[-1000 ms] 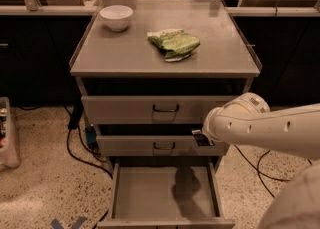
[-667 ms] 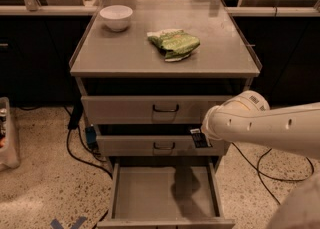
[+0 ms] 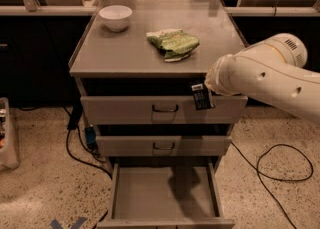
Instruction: Pick rxbar blueberry from bottom drawer and place on counter
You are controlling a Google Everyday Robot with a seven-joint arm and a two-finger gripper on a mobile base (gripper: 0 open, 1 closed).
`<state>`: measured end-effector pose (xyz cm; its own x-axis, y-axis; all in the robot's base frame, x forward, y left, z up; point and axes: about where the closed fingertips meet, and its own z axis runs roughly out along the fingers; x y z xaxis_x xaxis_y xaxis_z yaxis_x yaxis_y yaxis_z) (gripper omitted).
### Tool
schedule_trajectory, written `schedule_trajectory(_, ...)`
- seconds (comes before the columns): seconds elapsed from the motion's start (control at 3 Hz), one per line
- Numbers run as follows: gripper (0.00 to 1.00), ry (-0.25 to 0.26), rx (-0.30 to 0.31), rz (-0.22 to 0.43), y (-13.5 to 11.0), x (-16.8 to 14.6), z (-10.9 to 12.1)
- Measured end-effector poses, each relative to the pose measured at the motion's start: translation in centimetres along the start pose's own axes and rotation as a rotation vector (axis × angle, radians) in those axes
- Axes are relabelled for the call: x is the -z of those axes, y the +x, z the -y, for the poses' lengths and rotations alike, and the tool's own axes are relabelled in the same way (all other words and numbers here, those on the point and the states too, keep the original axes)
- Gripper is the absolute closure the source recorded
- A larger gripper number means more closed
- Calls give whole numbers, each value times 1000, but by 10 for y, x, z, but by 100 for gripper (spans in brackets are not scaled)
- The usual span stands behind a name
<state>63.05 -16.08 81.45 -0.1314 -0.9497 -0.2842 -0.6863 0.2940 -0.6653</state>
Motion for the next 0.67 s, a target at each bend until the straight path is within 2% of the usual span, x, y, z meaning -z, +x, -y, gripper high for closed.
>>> schedule_trajectory(0.33,100,60,24,35,-20,36,41)
schedule_trajectory(0.67,100,111,45,66,-39,64,74)
